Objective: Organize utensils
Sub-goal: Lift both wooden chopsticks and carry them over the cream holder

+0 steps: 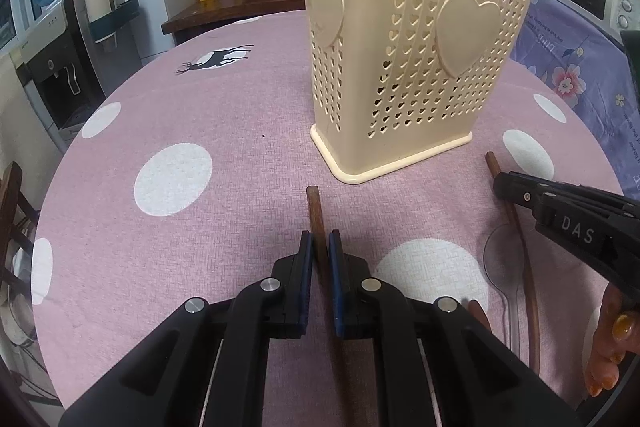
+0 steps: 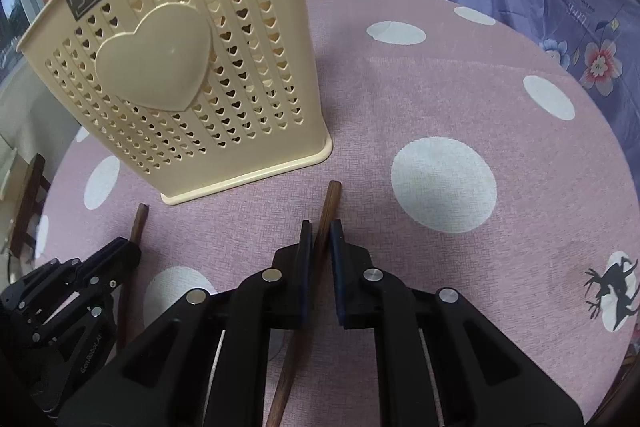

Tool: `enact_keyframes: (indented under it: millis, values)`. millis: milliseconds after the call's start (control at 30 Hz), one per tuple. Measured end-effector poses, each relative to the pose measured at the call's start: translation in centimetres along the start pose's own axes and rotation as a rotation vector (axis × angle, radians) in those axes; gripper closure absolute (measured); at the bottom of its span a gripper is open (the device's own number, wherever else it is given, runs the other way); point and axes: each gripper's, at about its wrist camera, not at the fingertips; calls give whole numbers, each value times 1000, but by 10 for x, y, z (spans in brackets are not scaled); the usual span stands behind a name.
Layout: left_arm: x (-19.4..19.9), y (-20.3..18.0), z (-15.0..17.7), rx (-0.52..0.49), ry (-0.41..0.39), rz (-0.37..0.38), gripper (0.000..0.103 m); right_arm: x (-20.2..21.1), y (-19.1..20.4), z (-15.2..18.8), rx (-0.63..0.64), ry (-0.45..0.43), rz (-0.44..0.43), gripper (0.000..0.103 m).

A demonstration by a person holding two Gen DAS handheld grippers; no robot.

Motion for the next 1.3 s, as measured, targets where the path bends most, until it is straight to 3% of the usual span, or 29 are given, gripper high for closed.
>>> enact_keyframes:
  millis: [267,533,833,1300]
  values:
    - [16,11,-2,50,-50,47,94,32,-20,0,-53,-94,-74,95]
    - [76,12,-12,77,-202,105,95,94,-48,-1,-91,-236,-122,96]
    - [130,7,-24,64,-346,122,95,154,-68,1,-75,-380,-189,96]
    - [158,7,-22,71,-419,110,95,191,-76,0,-62,-463,-205,96]
Point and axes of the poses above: each gripper's, at about its wrist camera, not at the fingertips, and x roughly against the way its jaws point, y to its left, z to its underside, and after that the axes turned 9 degrees about z, right-handed
